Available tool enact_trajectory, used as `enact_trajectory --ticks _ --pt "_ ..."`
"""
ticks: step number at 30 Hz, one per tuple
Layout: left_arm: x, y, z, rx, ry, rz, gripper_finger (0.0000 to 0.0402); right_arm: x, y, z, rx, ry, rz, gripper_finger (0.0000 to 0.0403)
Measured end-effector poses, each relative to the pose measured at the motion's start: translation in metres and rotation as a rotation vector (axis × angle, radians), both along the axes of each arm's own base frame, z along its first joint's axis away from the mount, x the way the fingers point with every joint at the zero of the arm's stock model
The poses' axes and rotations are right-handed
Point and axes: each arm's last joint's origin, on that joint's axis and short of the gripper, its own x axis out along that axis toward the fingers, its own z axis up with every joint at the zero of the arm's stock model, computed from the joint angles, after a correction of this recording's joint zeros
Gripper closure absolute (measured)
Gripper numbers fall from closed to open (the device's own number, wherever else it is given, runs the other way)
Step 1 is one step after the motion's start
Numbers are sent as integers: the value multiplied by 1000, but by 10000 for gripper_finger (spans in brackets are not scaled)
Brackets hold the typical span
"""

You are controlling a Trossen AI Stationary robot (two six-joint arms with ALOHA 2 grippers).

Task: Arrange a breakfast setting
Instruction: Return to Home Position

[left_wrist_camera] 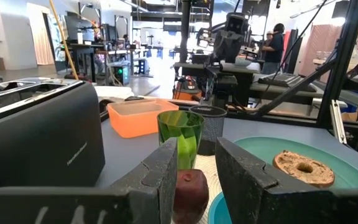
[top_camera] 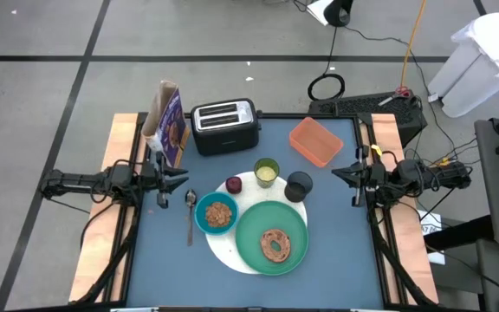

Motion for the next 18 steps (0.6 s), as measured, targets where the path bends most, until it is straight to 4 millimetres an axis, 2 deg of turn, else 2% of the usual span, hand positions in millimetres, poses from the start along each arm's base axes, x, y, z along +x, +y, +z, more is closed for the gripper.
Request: enact_trajectory --ticks 18 --pt "0 0 0 0 0 0 286 -3 0 -17 14 158 33 403"
